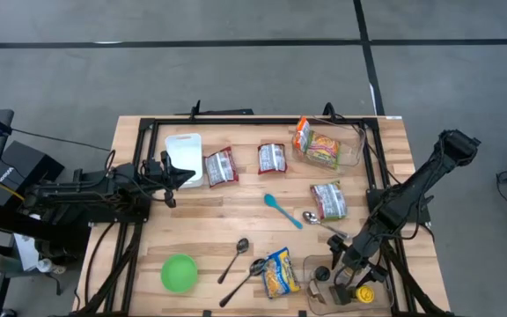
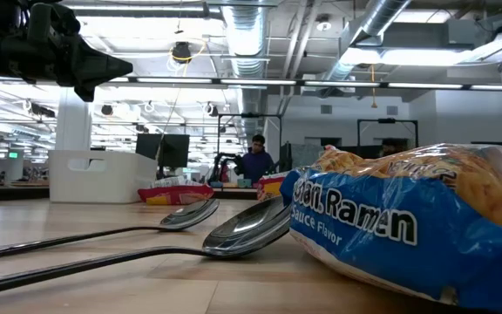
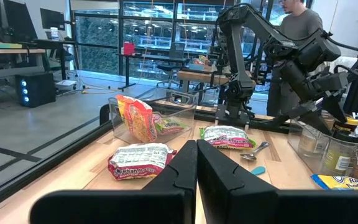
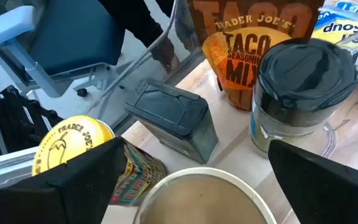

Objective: Pick & Place Food Item
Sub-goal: Put the green noodle pack into the top transparent bin

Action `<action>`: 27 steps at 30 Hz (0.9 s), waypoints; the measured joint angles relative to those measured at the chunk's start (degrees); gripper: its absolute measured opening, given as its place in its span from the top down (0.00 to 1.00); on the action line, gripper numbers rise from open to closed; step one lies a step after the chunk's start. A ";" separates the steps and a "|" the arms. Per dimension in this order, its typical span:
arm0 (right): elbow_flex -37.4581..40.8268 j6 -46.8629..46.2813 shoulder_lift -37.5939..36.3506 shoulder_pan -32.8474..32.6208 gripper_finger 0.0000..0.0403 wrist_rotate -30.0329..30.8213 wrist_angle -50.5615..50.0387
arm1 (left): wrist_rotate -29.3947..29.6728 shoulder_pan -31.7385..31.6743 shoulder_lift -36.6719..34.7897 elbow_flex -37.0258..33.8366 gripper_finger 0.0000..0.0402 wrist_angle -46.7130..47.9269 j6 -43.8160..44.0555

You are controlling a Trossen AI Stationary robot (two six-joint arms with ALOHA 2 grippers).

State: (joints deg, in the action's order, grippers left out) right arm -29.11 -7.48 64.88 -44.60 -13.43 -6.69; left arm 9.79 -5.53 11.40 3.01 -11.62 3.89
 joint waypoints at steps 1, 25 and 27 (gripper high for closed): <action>-0.64 0.05 0.00 0.00 0.03 0.00 -1.20 | 0.00 -0.01 0.00 0.00 0.99 0.00 0.01; -17.88 11.60 -0.02 0.13 0.03 15.62 -17.04 | 0.02 0.00 0.02 0.00 0.99 0.00 0.01; -19.08 13.93 -0.02 0.13 0.03 18.92 -16.94 | 0.02 -0.01 0.00 0.00 0.99 0.00 0.00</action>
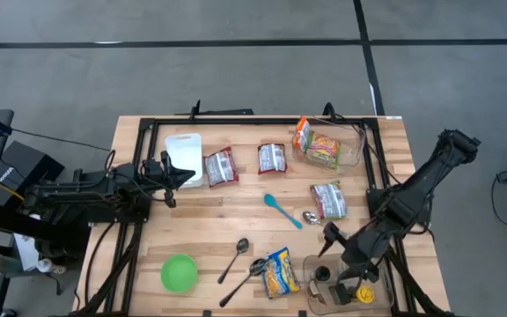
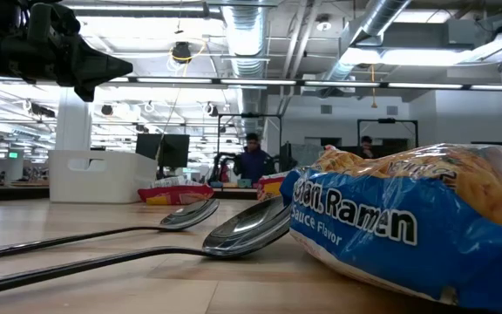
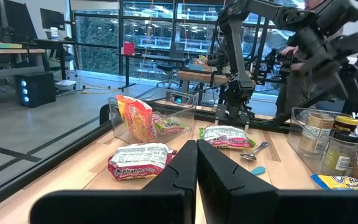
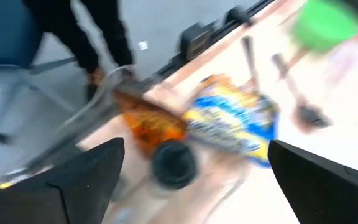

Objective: Pick & Place Food Item
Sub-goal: Put the green noodle pack into the top transparent bin

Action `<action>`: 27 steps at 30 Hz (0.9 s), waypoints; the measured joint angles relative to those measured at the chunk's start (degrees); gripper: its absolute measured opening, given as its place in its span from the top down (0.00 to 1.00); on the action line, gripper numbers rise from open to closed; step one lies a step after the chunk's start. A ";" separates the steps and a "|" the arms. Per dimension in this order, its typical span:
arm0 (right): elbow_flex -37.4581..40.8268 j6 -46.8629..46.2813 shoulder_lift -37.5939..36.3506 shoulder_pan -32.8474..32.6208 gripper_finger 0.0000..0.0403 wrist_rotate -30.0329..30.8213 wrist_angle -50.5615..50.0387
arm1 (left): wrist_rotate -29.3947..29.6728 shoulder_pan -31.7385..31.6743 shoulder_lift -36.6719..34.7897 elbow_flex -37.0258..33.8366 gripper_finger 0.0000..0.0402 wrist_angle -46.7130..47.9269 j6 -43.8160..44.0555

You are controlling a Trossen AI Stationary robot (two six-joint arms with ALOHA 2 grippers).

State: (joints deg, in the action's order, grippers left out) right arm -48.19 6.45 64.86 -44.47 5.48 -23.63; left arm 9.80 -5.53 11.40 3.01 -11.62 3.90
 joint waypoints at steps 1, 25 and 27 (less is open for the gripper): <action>-0.58 1.18 0.00 0.00 0.03 1.56 0.14 | -0.01 0.01 0.01 0.00 0.99 0.00 0.00; -2.58 8.59 0.00 8.83 0.43 8.62 14.88 | -0.02 -0.01 0.00 0.00 0.99 0.00 0.00; -2.58 8.57 0.00 9.71 0.50 7.91 16.07 | -0.02 0.01 0.00 0.00 0.99 0.00 0.00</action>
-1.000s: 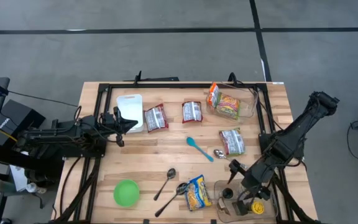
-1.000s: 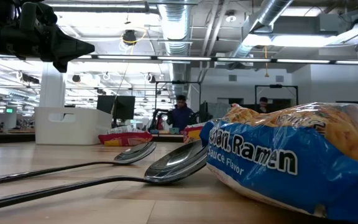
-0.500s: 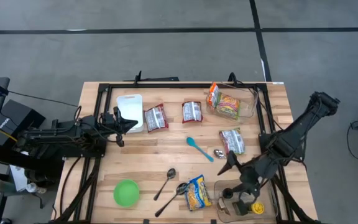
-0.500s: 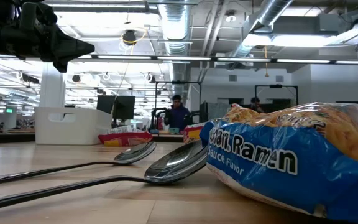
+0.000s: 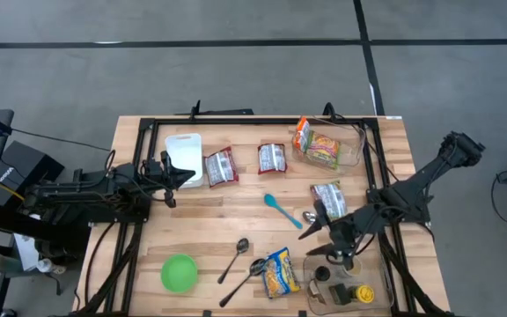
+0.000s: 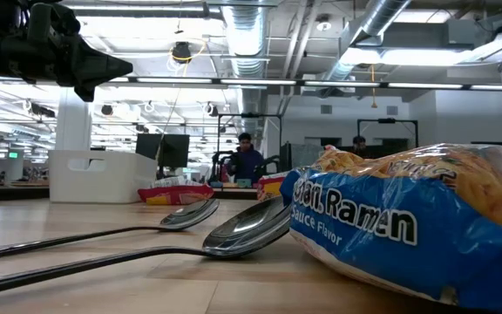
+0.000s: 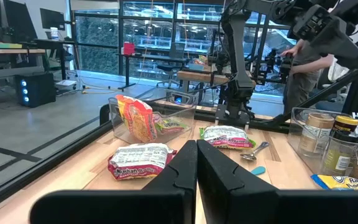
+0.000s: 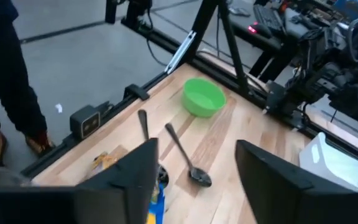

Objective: Pick & Place Food Item
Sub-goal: Put the green noodle pack into the top transparent bin

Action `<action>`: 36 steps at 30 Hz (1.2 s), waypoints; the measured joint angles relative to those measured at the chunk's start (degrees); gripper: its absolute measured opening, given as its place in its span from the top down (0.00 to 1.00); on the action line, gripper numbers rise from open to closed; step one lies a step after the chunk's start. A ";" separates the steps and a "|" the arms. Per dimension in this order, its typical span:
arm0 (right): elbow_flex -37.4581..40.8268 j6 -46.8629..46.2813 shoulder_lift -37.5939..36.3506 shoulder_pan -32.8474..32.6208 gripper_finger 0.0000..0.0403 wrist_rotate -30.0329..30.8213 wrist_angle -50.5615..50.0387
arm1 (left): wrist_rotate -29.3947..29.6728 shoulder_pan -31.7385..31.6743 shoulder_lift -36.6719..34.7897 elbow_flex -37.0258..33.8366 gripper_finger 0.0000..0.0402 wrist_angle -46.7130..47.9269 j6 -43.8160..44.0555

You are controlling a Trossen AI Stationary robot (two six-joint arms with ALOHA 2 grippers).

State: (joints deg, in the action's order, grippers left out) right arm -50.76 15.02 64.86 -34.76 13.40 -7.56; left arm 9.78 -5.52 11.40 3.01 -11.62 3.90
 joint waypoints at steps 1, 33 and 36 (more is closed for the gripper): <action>0.00 -0.05 0.00 0.35 0.54 -0.03 0.41 | 0.02 -0.02 0.02 0.00 0.99 0.00 0.00; 0.00 -15.49 0.09 3.87 0.96 -1.40 3.59 | 0.02 -0.02 0.00 0.00 0.99 0.00 0.00; 0.00 -15.56 0.09 4.45 0.96 -1.40 3.74 | 0.02 -0.01 0.01 0.00 0.99 0.00 -0.01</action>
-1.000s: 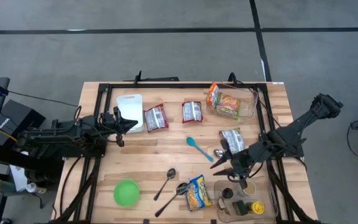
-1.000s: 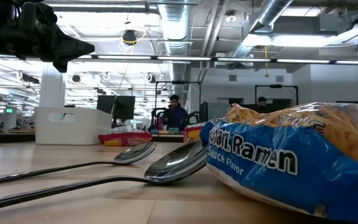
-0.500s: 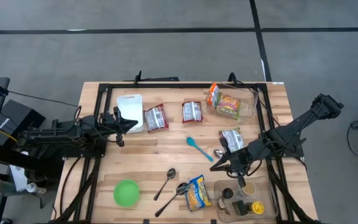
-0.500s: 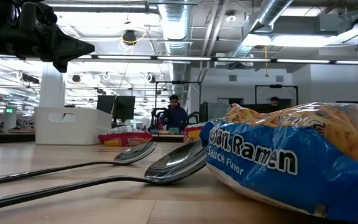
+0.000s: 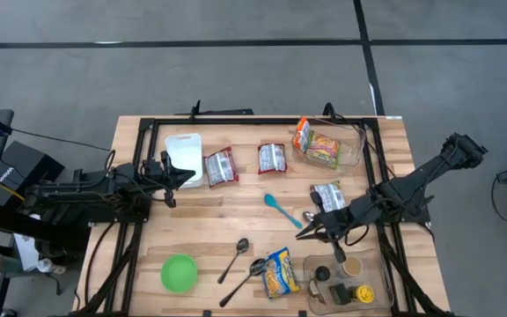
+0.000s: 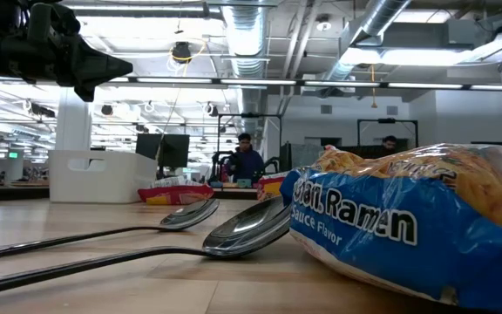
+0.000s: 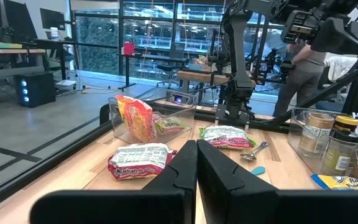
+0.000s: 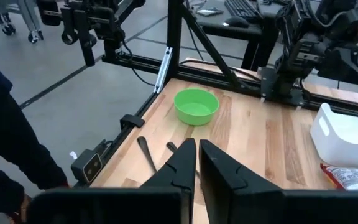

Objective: Pick & Place Food Item
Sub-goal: Put the green noodle pack into the top transparent bin

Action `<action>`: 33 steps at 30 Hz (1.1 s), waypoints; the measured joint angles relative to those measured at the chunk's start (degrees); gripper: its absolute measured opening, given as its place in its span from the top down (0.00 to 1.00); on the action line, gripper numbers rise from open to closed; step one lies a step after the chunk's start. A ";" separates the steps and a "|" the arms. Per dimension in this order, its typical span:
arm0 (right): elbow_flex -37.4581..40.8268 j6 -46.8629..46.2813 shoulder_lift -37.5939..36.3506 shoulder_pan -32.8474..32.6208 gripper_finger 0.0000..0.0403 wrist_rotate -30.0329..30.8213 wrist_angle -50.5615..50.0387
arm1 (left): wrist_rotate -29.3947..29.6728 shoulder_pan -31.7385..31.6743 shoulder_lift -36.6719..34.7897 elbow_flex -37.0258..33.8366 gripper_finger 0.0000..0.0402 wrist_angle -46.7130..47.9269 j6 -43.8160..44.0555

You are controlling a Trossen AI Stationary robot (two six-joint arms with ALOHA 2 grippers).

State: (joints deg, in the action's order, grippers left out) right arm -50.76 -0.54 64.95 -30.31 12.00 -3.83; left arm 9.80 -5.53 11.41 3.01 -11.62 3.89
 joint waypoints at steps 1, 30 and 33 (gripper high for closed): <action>0.00 -0.61 0.00 0.20 0.96 0.01 -0.01 | -0.01 0.01 -0.01 0.00 0.99 0.00 0.01; 0.00 -66.83 0.04 8.02 1.00 -0.01 -9.12 | -0.01 -0.01 0.00 0.00 0.99 0.00 0.00; -0.02 -66.99 0.99 8.00 1.00 0.03 -8.77 | -0.01 -0.01 0.00 0.00 0.99 0.00 -0.01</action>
State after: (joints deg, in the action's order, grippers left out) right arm -50.78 -67.53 65.94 -22.31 12.03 -12.60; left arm 9.79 -5.54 11.41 3.01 -11.62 3.88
